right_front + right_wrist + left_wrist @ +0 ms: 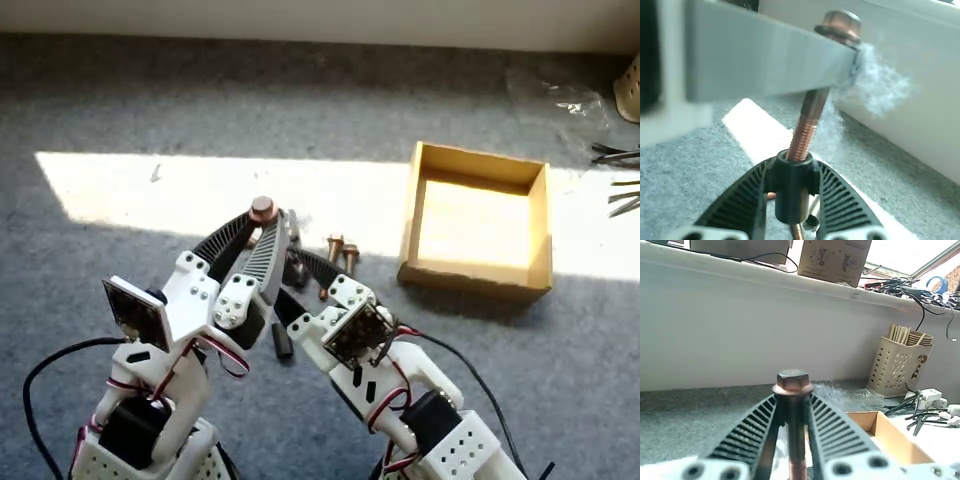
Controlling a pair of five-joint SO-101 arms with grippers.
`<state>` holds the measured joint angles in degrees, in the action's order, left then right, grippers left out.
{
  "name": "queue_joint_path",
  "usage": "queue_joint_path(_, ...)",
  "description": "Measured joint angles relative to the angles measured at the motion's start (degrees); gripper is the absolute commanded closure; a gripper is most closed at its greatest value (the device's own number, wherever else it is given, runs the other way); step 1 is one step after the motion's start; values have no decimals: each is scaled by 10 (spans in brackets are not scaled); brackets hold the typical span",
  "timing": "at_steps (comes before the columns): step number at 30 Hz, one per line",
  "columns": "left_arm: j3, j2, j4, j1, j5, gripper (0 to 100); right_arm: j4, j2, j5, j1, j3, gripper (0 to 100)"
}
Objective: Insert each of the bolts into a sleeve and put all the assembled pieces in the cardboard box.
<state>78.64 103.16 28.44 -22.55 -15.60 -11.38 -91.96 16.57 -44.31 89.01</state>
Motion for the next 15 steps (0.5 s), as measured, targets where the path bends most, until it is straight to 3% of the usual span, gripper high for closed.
queue_joint_path(15,39,-6,0,-10,-1,994,-5,0,-108,37,0,994)
